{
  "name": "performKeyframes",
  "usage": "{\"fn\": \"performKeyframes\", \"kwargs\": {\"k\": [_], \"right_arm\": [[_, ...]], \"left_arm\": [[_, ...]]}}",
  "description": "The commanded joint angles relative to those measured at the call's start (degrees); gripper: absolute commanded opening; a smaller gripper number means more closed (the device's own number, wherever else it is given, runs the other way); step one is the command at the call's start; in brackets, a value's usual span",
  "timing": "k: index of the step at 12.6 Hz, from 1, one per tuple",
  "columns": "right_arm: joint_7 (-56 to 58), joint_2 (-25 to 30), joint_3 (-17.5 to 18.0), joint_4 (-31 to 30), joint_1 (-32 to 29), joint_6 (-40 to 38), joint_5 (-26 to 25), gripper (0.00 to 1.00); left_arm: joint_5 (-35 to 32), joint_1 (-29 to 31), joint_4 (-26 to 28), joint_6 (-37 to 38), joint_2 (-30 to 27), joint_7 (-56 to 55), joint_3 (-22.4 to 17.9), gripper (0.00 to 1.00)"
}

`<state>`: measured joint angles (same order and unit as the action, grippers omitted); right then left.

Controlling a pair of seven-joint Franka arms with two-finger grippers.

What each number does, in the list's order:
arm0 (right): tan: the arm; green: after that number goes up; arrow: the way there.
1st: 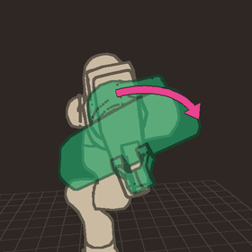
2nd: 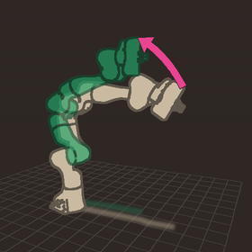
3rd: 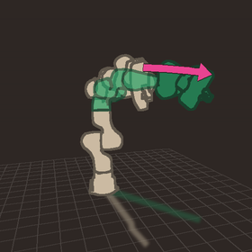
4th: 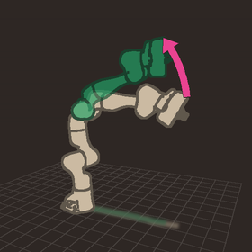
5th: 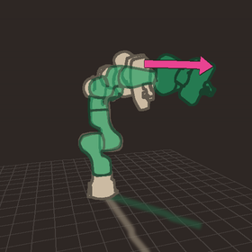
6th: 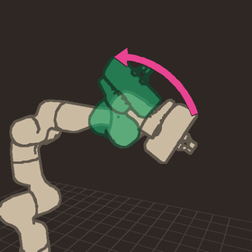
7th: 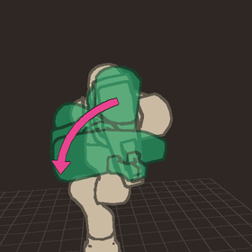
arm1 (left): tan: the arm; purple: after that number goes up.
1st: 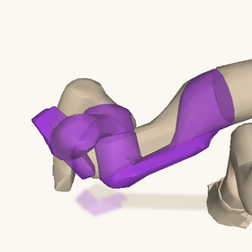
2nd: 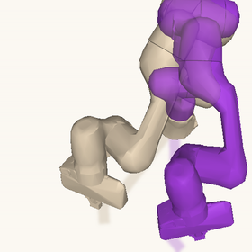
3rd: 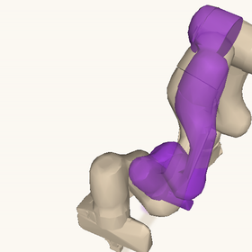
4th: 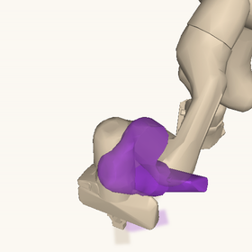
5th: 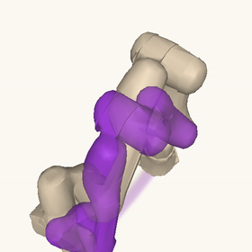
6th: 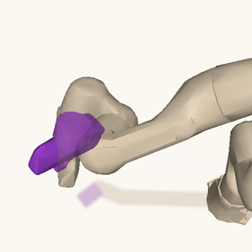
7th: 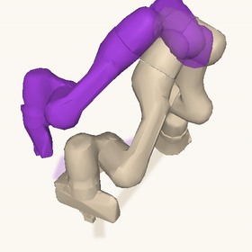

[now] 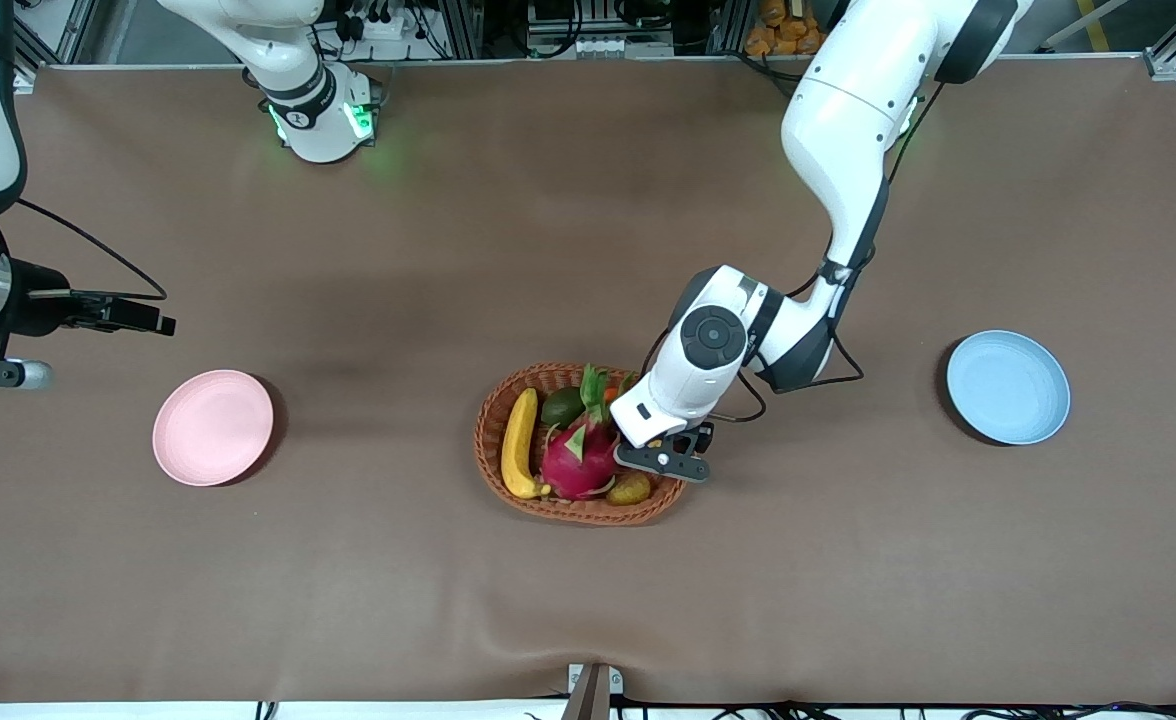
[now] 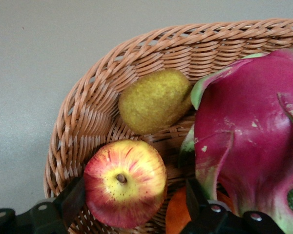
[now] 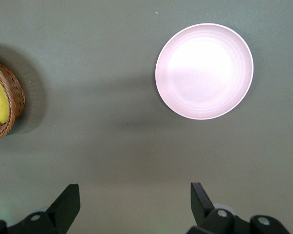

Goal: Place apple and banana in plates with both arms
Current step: 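Lower the left gripper and close it on the red apple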

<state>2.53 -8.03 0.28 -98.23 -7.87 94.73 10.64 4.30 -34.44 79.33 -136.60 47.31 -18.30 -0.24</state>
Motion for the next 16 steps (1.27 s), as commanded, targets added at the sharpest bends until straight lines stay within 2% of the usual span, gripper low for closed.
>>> {"fn": "performKeyframes", "kwargs": {"k": [1, 4, 6, 7, 9, 10, 12, 16], "right_arm": [[0.8, 0.5, 0.5, -0.4, -0.7, -0.3, 1.0, 1.00], [0.8, 0.5, 0.5, -0.4, -0.7, -0.3, 1.0, 1.00], [0.8, 0.5, 0.5, -0.4, -0.7, -0.3, 1.0, 1.00], [0.8, 0.5, 0.5, -0.4, -0.7, -0.3, 1.0, 1.00], [0.8, 0.5, 0.6, -0.4, -0.7, -0.2, 1.0, 1.00], [0.8, 0.4, 0.6, -0.4, -0.3, 0.1, 1.0, 1.00], [0.1, -0.5, 0.6, 0.5, 2.1, 1.1, 1.3, 1.00], [-0.4, -5.8, 0.6, 3.0, 5.8, 8.5, 3.9, 1.00]], "left_arm": [[0.0, -0.5, -1.2, -1.3, 1.8, 0.1, -0.5, 0.90], [-0.1, -0.3, -0.8, -1.4, 2.1, 0.2, -0.6, 0.88], [-0.1, -0.2, -0.8, -1.5, 2.3, 0.2, -0.7, 0.82], [-0.1, -0.1, -0.8, -1.4, 2.4, 0.6, -0.8, 0.69], [0.0, -0.2, -0.8, -1.4, 2.1, 0.6, -0.8, 0.35], [0.0, 0.0, -0.9, -1.4, 1.7, 0.4, -0.8, 0.25], [0.1, 0.2, -1.0, 0.0, -0.3, 0.1, -0.9, 0.24], [0.7, 1.5, -1.0, 9.7, -7.0, 0.2, -0.7, 0.24]]}}
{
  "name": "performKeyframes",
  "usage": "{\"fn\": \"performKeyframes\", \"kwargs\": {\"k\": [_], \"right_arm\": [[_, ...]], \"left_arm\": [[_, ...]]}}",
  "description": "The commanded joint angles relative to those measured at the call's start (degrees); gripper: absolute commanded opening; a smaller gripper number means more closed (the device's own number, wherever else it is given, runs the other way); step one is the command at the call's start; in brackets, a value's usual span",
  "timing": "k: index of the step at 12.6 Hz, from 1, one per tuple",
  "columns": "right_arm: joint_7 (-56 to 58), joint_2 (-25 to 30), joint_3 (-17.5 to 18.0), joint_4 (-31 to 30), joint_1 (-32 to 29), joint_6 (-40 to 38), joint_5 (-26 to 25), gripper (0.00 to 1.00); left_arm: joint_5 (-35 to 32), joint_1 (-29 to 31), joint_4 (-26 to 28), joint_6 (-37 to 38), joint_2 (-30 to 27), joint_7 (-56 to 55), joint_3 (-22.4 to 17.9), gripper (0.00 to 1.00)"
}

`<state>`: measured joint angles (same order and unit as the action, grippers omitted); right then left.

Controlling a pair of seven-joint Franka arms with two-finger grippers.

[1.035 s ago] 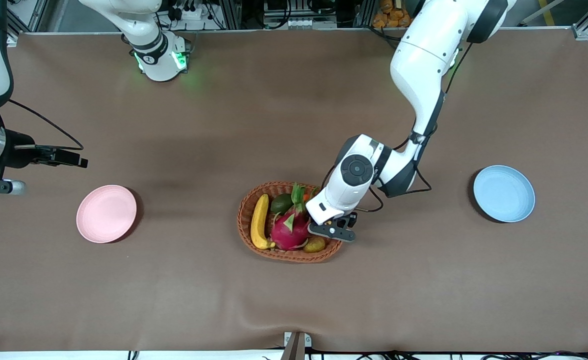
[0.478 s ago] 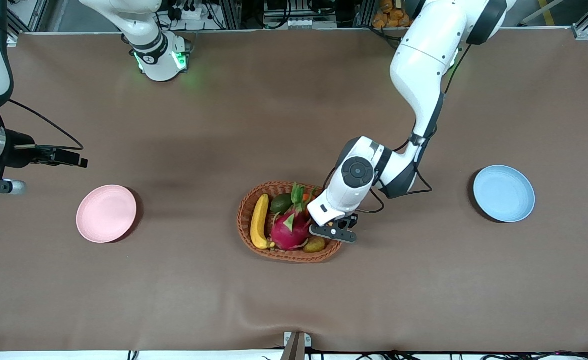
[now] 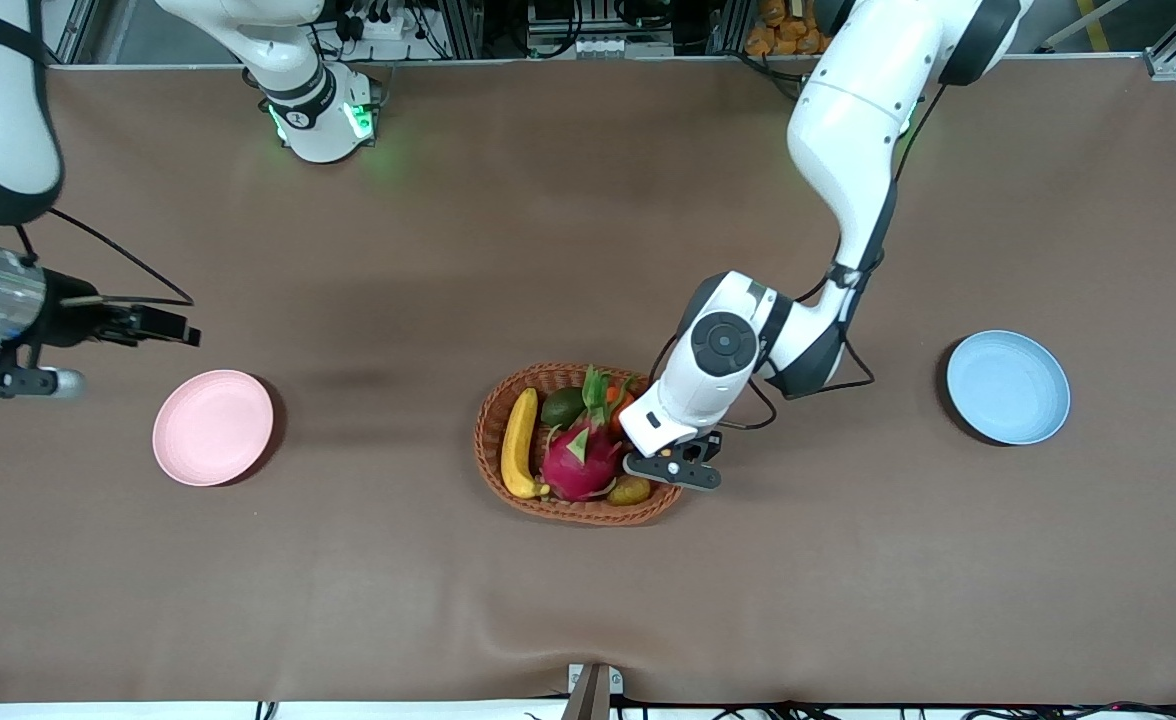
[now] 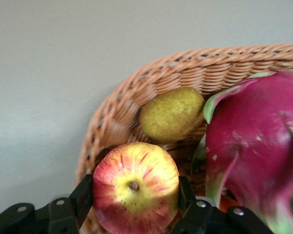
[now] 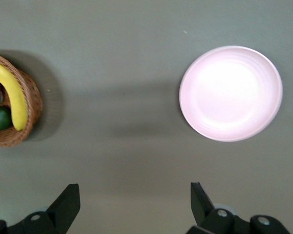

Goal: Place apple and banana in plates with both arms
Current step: 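Carry the apple to the blue plate while the right gripper reaches the banana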

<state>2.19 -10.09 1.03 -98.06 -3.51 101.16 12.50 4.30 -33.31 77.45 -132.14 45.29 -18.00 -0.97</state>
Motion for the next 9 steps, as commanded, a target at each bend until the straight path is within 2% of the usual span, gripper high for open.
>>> {"fn": "performKeyframes", "kwargs": {"k": [1, 6, 9], "right_arm": [[0.0, -5.3, -0.1, 3.6, 3.4, 4.8, 2.3, 1.00], [-0.6, -15.2, -0.2, 7.4, 16.8, 23.8, 1.8, 1.00], [-4.8, -20.2, -0.2, 7.6, 23.2, 34.6, 1.5, 1.00]], "left_arm": [[0.8, 0.4, 0.9, 7.6, -6.7, -0.2, 0.0, 0.24], [0.1, 6.1, 2.3, 20.8, -15.1, 1.6, 0.0, 0.22], [0.1, 11.8, 7.7, 21.5, -20.5, 10.9, 0.2, 0.21]]}}
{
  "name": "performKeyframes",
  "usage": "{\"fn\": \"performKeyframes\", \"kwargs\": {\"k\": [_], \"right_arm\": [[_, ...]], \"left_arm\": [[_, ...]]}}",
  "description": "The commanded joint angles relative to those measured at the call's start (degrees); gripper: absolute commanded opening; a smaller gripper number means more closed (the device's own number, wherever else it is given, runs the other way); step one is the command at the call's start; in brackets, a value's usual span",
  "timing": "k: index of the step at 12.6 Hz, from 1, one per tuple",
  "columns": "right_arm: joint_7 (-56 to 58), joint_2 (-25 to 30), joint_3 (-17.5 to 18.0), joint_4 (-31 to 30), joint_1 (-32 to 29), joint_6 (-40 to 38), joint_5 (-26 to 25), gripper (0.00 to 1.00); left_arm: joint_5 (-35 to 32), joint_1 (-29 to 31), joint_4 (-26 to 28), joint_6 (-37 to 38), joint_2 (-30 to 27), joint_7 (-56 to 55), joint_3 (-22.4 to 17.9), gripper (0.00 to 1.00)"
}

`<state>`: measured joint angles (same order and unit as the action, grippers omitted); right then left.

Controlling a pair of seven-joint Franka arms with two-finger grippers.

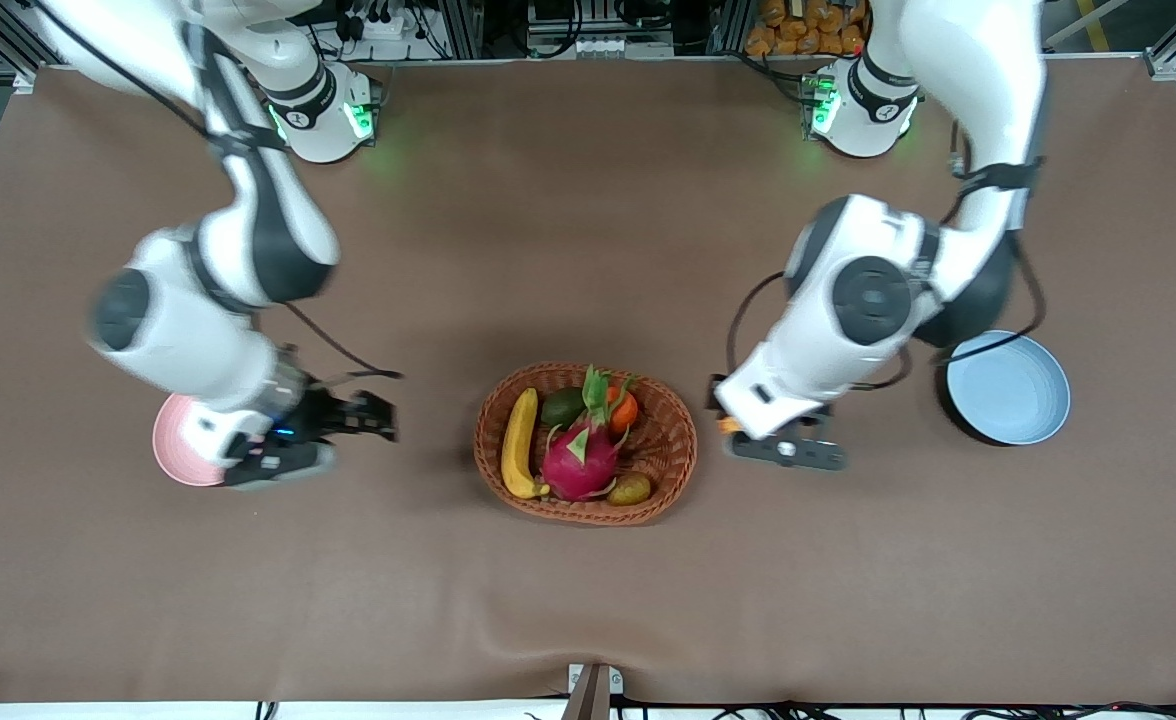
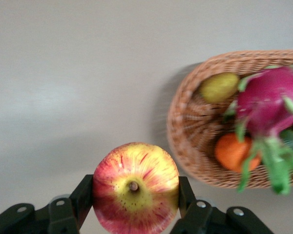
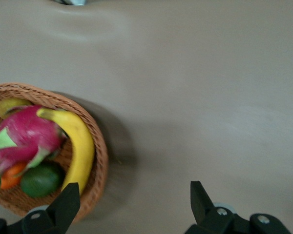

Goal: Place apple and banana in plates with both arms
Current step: 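Carry the apple to the blue plate while the right gripper reaches the banana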

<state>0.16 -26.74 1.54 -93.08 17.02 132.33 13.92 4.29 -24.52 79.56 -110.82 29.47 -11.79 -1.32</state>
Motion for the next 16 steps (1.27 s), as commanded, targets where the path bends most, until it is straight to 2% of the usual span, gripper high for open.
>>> {"fn": "performKeyframes", "kwargs": {"k": [1, 3, 7, 11, 13, 16], "right_arm": [[-6.2, -5.3, -0.8, 2.8, 4.6, 7.0, 0.0, 1.00], [-12.3, -8.3, -1.0, 3.1, 7.3, 14.1, -0.6, 1.00], [-12.7, -13.3, -0.9, 5.9, 9.4, 20.2, -8.2, 1.00], [-12.8, -17.9, -1.1, 9.6, 11.0, 21.2, -16.3, 1.00], [-12.8, -19.4, -1.6, 10.5, 12.2, 21.2, -17.3, 1.00], [-15.6, -20.9, -5.7, 10.6, 16.7, 21.8, -17.3, 1.00]], "left_arm": [[0.1, 4.6, 7.8, 0.2, -6.3, 6.7, 0.4, 0.20], [0.1, 9.8, 14.0, 0.1, -10.4, 14.0, 0.7, 0.20], [-0.2, 16.7, 27.5, -2.5, -19.3, 23.4, 0.4, 0.19], [-3.6, 25.5, 35.1, -5.5, -23.6, 34.7, 0.6, 0.19], [-6.5, 30.7, 37.9, -11.4, -23.1, 41.5, 0.7, 0.20], [-8.9, 36.4, 46.2, -27.6, -21.0, 48.3, 0.6, 0.17]]}}
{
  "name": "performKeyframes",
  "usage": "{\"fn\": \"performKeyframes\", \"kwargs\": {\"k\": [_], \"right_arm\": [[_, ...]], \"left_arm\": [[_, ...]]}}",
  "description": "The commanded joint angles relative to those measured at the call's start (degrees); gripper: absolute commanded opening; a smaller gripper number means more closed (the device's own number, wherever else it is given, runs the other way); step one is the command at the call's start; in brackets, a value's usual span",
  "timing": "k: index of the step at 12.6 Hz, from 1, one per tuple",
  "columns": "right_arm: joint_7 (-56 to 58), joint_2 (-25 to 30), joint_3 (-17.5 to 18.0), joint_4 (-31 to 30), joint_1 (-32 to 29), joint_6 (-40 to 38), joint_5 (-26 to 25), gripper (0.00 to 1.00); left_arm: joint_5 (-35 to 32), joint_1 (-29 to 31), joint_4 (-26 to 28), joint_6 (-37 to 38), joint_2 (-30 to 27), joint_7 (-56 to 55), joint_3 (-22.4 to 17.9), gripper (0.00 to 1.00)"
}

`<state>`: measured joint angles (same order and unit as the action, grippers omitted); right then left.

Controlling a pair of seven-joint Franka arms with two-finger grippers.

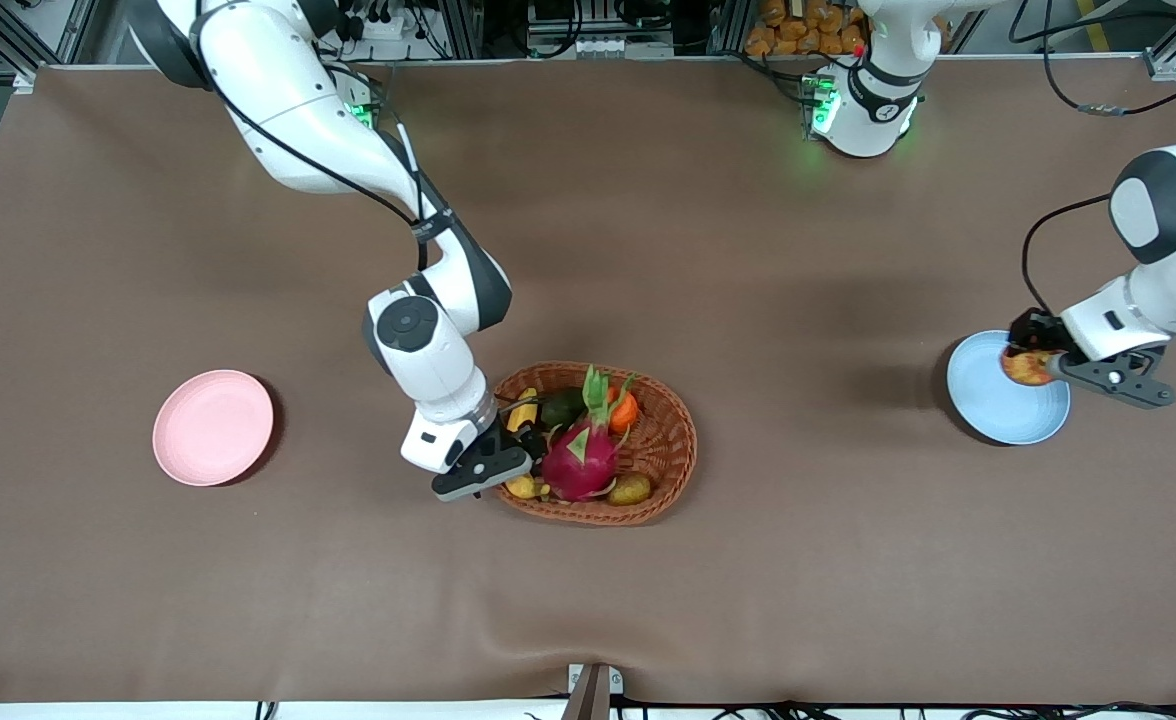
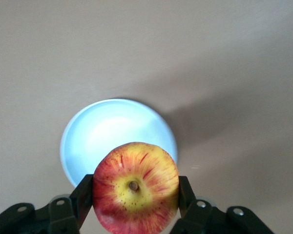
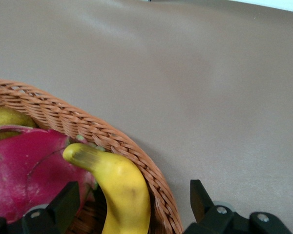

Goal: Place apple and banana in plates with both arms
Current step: 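Lower the apple onto the blue plate while the right gripper grasps the banana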

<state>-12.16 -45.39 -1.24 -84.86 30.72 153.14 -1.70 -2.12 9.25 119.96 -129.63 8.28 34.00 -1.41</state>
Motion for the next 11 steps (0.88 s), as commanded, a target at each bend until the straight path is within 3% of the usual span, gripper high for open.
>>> {"fn": "performKeyframes", "kwargs": {"k": [1, 2, 3, 4, 5, 11], "right_arm": [[-4.6, -3.0, -3.4, 3.0, 3.9, 1.5, -1.7, 1.00], [-4.9, -3.7, -3.8, 3.7, 4.1, 1.6, -1.8, 1.00], [-4.9, -3.8, -4.1, 4.1, 4.2, 1.6, -2.1, 0.86], [-4.8, -3.8, -4.2, 4.3, 4.2, 1.6, -2.2, 0.62], [-4.8, -3.8, -4.2, 4.3, 4.0, 1.6, -2.2, 0.49], [-4.4, -3.2, -4.8, 4.5, 3.2, 1.5, -2.5, 0.46]], "left_arm": [[-4.3, 4.8, 7.8, -14.4, 1.5, 3.4, 0.8, 0.18], [-4.6, 6.4, 8.6, -18.4, 3.5, 4.4, 0.8, 0.18], [-4.6, 6.7, 8.5, -19.5, 4.6, 5.6, 0.8, 0.18], [-4.6, 6.7, 8.4, -19.6, 4.6, 5.9, 0.8, 0.18], [-4.6, 6.6, 8.0, -19.6, 4.9, 5.9, 0.8, 0.18], [-4.6, 7.7, 8.2, -22.0, 9.9, 6.1, 1.0, 0.20]]}}
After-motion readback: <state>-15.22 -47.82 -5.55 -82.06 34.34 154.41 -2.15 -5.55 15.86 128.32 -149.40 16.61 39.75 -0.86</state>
